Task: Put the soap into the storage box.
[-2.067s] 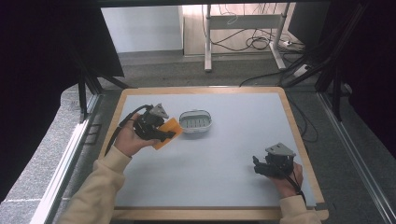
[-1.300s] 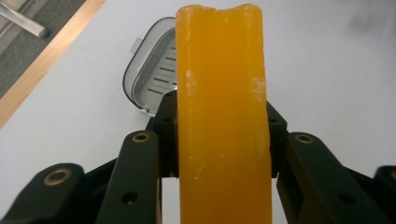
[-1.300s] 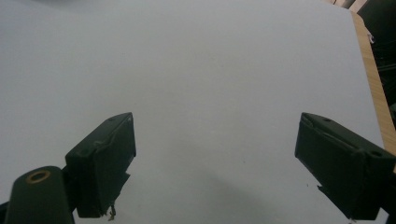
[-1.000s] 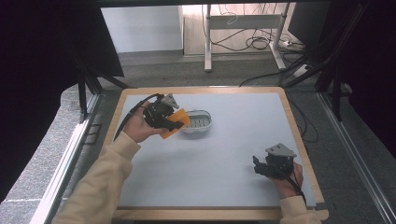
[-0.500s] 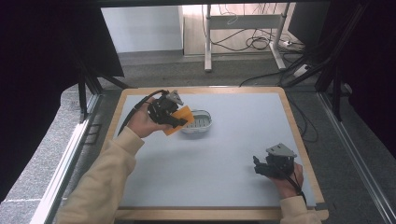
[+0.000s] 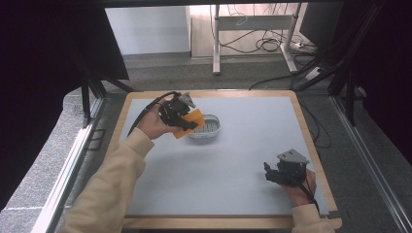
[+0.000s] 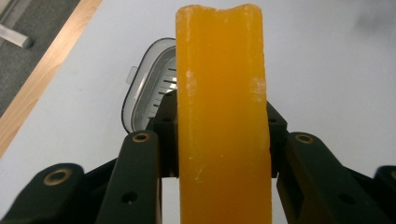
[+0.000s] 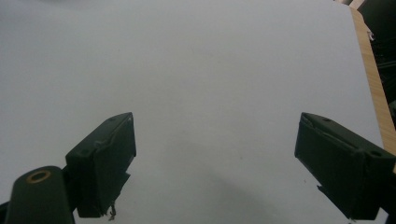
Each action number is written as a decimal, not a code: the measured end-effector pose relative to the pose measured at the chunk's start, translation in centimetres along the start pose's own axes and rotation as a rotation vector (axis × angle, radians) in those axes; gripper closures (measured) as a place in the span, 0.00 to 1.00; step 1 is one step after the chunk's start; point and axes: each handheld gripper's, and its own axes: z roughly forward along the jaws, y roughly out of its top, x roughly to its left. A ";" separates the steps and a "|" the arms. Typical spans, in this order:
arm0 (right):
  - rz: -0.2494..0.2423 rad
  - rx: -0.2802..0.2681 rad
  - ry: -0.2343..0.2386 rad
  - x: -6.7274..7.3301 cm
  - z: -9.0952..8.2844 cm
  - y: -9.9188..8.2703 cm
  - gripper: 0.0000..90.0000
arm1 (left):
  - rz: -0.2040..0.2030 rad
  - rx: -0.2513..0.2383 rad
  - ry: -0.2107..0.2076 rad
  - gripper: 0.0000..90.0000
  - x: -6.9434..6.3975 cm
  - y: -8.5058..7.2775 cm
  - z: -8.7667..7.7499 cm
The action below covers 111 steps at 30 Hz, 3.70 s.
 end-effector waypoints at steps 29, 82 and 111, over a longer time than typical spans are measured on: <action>0.001 0.011 -0.009 -0.2 0.1 -0.2 0.15 | 0.043 0.032 -0.049 0.69 2.3 1.8 3.7; -0.003 0.033 -0.025 -0.5 0.4 -0.5 0.15 | 0.119 0.122 -0.115 0.66 5.1 2.8 11.4; -0.007 0.026 -0.029 -0.2 0.3 -0.3 0.15 | -0.037 -0.074 0.007 0.33 1.7 0.3 2.5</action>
